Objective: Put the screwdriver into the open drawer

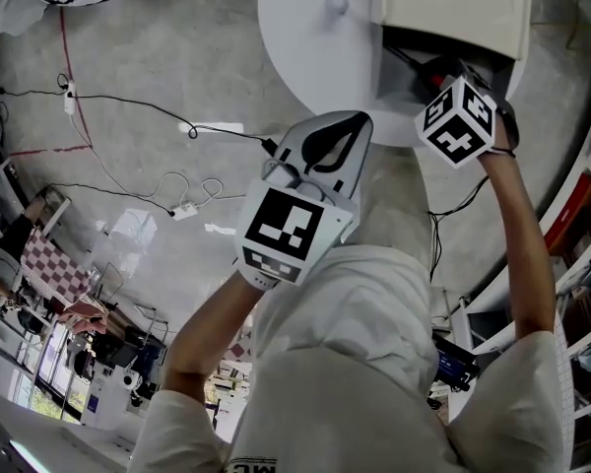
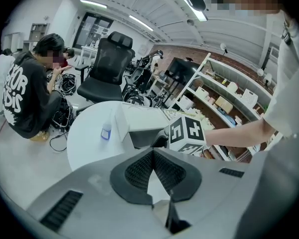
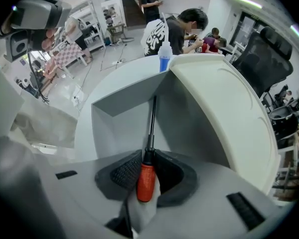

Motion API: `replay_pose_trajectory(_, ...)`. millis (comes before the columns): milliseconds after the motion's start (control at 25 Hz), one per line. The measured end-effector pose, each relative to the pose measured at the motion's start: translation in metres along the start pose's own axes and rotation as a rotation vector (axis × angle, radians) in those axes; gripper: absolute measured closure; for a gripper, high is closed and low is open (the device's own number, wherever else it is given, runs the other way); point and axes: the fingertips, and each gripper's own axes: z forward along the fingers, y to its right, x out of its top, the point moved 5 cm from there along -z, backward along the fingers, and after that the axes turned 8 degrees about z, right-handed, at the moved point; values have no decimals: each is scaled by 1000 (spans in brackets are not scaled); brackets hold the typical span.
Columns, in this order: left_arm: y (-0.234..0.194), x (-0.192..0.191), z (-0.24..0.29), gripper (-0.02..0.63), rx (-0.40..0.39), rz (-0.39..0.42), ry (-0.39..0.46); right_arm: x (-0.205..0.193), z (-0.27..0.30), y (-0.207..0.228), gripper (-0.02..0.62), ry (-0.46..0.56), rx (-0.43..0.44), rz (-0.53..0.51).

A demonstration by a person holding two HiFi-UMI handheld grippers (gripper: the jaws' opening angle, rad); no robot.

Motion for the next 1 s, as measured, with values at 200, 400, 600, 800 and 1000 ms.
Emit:
replay_pose_trajectory(200, -1, -3, -5, 597, 4, -2, -5, 5, -3, -4, 443, 25, 20, 23)
replay_pose_trajectory(400, -1, -3, -4, 596, 2, 3, -7, 10, -8, -4, 440, 37, 8, 16)
replay_pose_trajectory(600, 0, 0, -7, 595, 5, 18, -4, 13, -17, -3, 441, 66, 1, 56)
replay_pose_trajectory(800, 4, 14, -20, 595, 13, 48, 13, 11, -37, -3, 482, 114, -25, 91)
replay_pose_trajectory(1000, 19, 23, -30, 596, 13, 67, 22, -3, -64, -9, 511, 149, -22, 141)
